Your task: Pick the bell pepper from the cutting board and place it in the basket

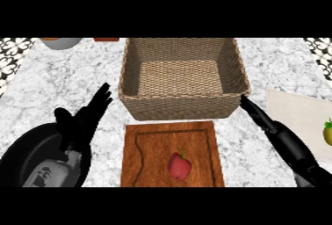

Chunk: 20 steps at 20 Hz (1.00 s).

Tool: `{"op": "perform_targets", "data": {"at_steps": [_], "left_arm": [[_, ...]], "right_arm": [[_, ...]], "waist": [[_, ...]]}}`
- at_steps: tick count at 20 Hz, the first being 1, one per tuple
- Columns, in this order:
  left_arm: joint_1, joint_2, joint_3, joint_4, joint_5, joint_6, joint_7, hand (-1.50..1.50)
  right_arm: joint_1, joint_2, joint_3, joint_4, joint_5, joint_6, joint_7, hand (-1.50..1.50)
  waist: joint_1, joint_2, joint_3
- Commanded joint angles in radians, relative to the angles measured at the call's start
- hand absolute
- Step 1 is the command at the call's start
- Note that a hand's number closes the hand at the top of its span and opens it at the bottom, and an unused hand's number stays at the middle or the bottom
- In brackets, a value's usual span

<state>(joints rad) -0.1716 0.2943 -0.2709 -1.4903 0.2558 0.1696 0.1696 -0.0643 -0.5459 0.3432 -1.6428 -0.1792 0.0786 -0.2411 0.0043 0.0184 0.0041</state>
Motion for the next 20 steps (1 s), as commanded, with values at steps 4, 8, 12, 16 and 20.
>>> {"op": "perform_targets", "data": {"at_steps": [4,8,12,16,20], "left_arm": [[0.131,0.019,0.017,0.09,-0.02,0.035,0.043,0.0],[0.179,0.048,0.007,0.135,-0.008,0.006,0.107,0.0],[0.167,0.047,0.02,0.137,-0.012,0.014,0.101,0.0],[0.187,0.069,0.042,0.124,0.004,0.004,0.108,0.0],[0.209,0.072,0.046,0.121,-0.004,0.022,0.109,0.0]], "right_arm": [[-0.133,0.293,0.041,-0.065,0.088,-0.312,0.179,1.5],[-0.239,0.392,0.255,0.027,0.335,-0.389,0.222,1.5],[-0.267,0.538,0.367,0.189,0.538,-0.61,0.299,-1.5],[-0.322,0.543,0.403,0.3,0.724,-0.702,0.547,-1.5],[-0.391,0.452,0.376,0.367,0.946,-0.641,0.735,-1.5]], "waist": [[0.027,-0.019,-0.007],[0.071,-0.013,-0.008],[0.065,-0.013,-0.01],[0.042,-0.026,-0.013],[-0.005,-0.052,-0.023]]}}
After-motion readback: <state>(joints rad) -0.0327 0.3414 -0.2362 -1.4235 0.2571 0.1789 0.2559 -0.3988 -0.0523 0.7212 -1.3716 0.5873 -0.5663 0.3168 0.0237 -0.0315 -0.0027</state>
